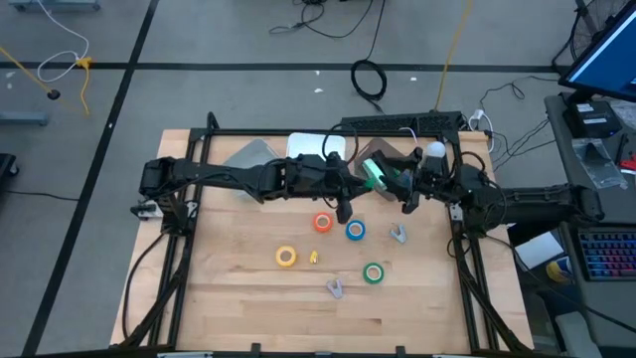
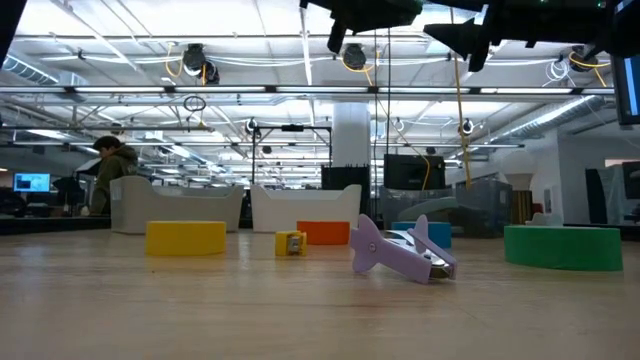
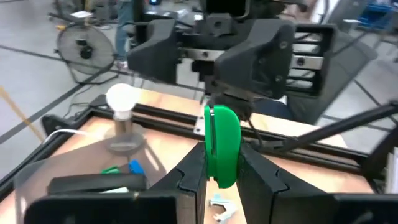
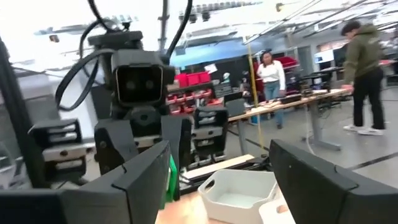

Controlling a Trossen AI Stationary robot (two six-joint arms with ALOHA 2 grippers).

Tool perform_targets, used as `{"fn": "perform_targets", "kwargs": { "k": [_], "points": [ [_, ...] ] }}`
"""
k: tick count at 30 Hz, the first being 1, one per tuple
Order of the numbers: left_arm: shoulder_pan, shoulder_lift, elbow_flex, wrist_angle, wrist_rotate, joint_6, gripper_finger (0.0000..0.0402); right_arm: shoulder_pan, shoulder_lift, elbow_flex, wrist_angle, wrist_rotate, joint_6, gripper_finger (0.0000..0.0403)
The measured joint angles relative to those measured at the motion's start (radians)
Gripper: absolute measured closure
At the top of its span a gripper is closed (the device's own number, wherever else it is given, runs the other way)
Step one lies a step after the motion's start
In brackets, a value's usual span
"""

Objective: Pick and place Stapler, Stapler remover, tape
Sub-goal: Put the small green stapler into the black bin

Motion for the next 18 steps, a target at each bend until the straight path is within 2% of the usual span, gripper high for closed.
{"fn": "perform_targets", "kwargs": {
  "k": [6, 15, 18],
  "points": [
    [0.014, 0.0, 0.0, -0.004, 0.076, 0.015, 0.033, -0.006, 0.037, 0.0, 0.004, -0.09, 0.002, 0.0132],
    [0.02, -0.001, -0.001, 0.0, 0.088, 0.015, 0.033, -0.006, 0.088, 0.001, 0.053, -0.178, 0.063, 0.0131],
    [0.021, -0.001, 0.0, -0.001, 0.08, 0.015, 0.033, -0.018, 0.101, 0.001, 0.053, -0.178, 0.088, 0.0131]
  ]
}}
